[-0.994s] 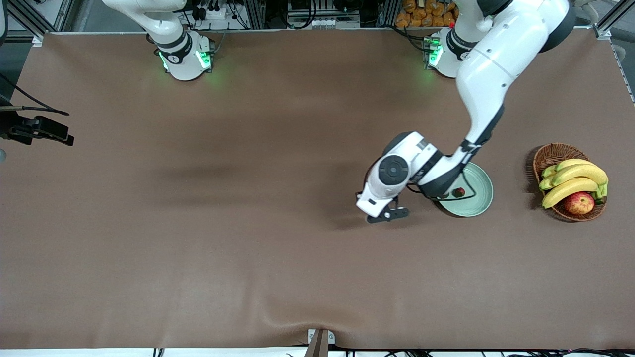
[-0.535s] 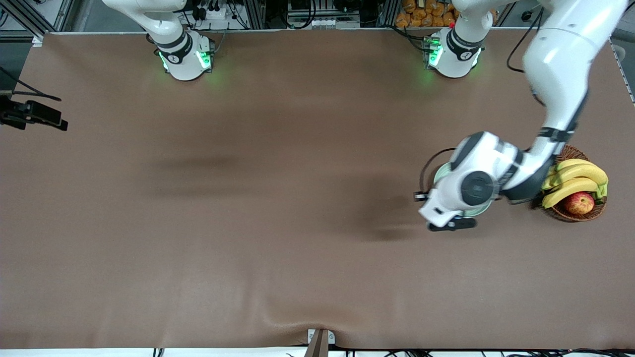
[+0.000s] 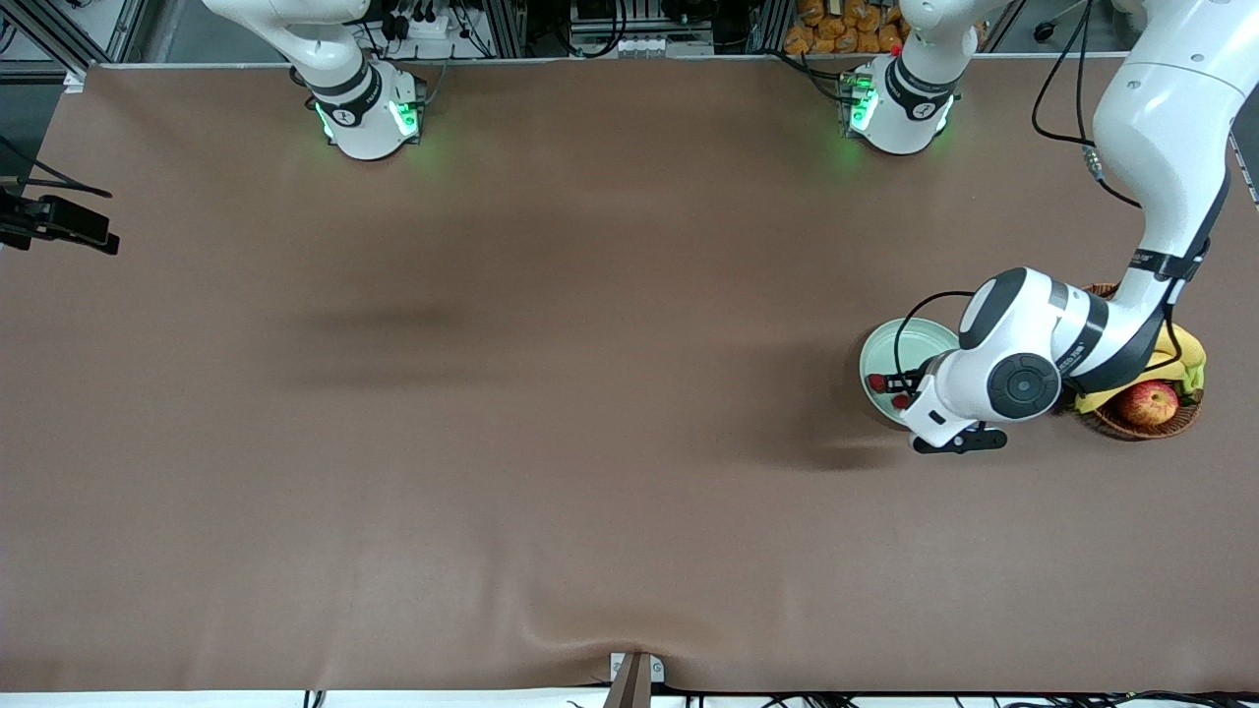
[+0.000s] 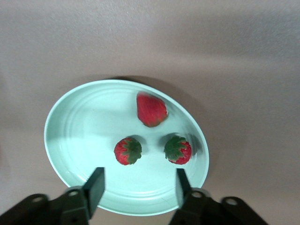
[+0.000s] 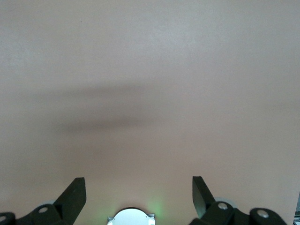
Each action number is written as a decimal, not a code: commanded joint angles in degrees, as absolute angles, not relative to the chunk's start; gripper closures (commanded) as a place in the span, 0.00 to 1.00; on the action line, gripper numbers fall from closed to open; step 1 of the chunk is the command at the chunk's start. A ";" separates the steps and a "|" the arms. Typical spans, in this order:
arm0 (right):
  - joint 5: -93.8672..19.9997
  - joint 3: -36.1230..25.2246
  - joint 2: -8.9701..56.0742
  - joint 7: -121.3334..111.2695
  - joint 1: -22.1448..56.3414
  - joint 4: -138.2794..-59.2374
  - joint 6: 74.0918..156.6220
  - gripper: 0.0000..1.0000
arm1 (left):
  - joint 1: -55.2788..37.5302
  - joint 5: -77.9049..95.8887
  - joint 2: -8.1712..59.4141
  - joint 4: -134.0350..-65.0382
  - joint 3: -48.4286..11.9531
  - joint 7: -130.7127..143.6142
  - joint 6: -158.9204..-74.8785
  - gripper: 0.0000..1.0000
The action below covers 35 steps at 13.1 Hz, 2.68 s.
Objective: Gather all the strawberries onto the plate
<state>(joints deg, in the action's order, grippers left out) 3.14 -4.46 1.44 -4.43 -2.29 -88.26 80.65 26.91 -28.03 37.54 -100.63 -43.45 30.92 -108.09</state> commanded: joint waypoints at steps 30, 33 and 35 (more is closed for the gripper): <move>-1.58 -3.87 1.58 -7.12 -2.02 -84.73 80.07 0.00 | 2.39 0.08 -1.91 -87.87 -8.73 7.75 -84.72 0.00; -1.58 -3.87 1.67 -7.21 -1.93 -84.73 80.07 0.00 | 0.71 2.99 -6.05 -93.50 -5.45 7.65 -85.86 0.00; -1.67 -3.78 1.67 -7.21 -2.02 -84.73 80.07 0.00 | -0.17 2.81 -9.65 -97.89 -5.36 7.73 -87.18 0.00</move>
<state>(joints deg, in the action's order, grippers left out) -1.28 -4.18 1.43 -6.35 -1.57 -85.57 80.79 1.19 1.89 -4.08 -91.29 -6.30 8.48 -84.61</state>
